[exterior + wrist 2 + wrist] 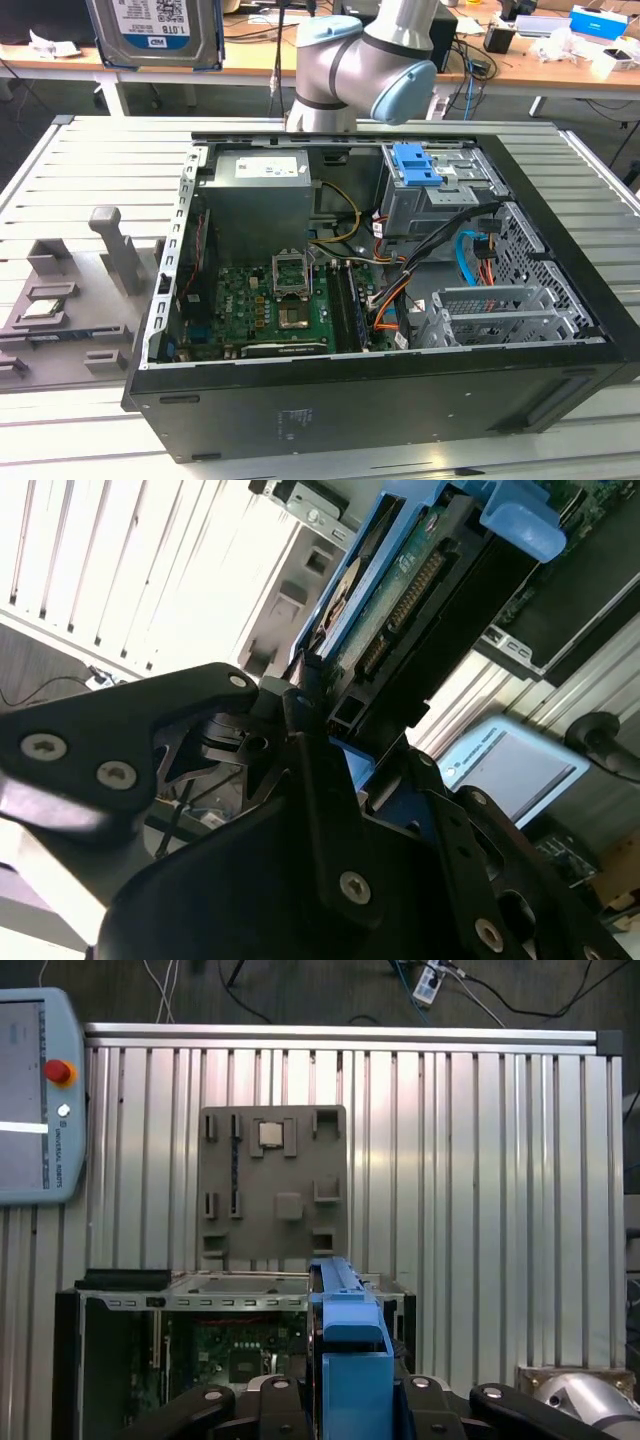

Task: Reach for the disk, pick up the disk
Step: 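Pick up the disk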

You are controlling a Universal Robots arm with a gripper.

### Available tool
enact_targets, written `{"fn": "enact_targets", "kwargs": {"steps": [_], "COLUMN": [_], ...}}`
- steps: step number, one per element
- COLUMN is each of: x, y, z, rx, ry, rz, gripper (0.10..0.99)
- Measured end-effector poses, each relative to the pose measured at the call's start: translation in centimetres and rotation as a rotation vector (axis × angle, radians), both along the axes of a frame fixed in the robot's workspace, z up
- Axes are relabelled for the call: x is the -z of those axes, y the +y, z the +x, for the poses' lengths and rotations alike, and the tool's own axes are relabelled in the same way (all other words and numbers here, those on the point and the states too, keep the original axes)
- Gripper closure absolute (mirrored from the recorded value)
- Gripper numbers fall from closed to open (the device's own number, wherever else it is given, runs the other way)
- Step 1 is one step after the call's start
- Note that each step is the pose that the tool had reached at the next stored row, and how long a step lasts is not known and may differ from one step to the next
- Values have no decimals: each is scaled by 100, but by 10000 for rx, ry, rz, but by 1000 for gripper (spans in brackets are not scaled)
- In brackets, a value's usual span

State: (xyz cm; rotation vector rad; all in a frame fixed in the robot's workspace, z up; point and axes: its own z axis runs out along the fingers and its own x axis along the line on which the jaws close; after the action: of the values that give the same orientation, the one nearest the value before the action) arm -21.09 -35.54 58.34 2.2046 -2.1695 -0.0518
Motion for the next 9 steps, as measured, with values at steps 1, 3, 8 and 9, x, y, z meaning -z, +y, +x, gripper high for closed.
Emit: {"fn": "enact_targets", "kwargs": {"steps": [1,3,8,9], "x": [6,26,65,73], "y": [0,0,0,0], "z": [20,92,233,266], "rx": [1,1,2,0], "ry": [0,2,5,5], "rz": [0,-1,0,0], "gripper": [718,718,718,718]}}
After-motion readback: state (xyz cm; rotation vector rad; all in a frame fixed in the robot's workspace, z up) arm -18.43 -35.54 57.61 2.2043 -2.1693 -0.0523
